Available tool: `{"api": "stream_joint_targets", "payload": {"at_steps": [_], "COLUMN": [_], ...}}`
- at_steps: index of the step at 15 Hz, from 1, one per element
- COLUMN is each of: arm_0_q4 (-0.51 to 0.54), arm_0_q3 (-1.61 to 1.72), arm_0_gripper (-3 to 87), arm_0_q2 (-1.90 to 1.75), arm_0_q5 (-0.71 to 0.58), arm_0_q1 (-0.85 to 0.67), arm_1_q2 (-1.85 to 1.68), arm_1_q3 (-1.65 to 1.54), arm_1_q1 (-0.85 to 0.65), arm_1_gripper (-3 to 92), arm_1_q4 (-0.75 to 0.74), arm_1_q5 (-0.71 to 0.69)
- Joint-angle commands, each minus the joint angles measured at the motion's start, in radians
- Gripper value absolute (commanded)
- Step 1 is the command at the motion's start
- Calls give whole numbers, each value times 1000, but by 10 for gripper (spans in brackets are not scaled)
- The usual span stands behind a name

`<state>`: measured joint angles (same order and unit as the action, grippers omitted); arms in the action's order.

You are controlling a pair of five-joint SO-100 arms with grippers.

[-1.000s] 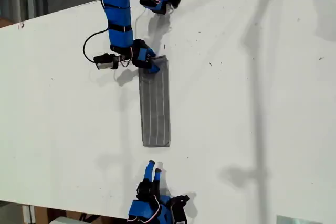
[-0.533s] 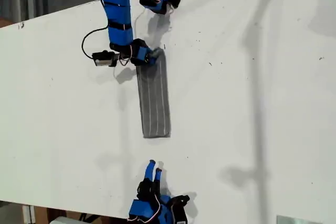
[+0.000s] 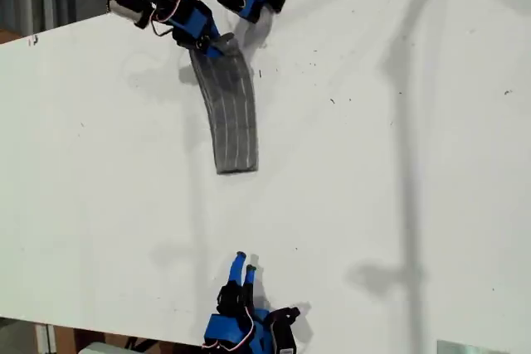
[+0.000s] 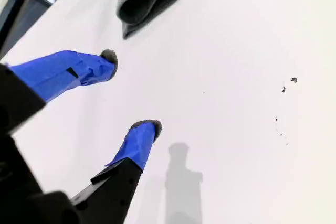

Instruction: Grasp corners of a square towel and fold twice.

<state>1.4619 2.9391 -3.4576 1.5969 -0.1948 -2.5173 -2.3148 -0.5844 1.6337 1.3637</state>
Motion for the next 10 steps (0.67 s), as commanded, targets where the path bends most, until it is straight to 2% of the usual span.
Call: {"api": "stream_joint_targets", "payload": {"at_steps": [1, 3, 5, 7, 10], "arm_0_q4": [-3, -5, -11, -12, -49], "arm_0_q3": [3, 3, 8, 11, 44], "arm_0_gripper": [220, 220, 220, 220, 220], "arm_0_q2": [-5, -5, -5, -5, -5], "arm_0_q5": [18, 11, 2, 8, 2], "arm_0_q1": [15, 17, 14, 28, 23], "arm_1_q2": [-259, -152, -63, 37, 419], "arm_1_q3": [-89, -25, 127, 281, 572], "arm_1_q1": [-25, 9, 23, -11, 77], "arm_1_gripper": [-2, -2, -2, -2, -2], "arm_1_q4": [29, 44, 126, 155, 29], "arm_1_q5": [120, 189, 179, 63, -210]}}
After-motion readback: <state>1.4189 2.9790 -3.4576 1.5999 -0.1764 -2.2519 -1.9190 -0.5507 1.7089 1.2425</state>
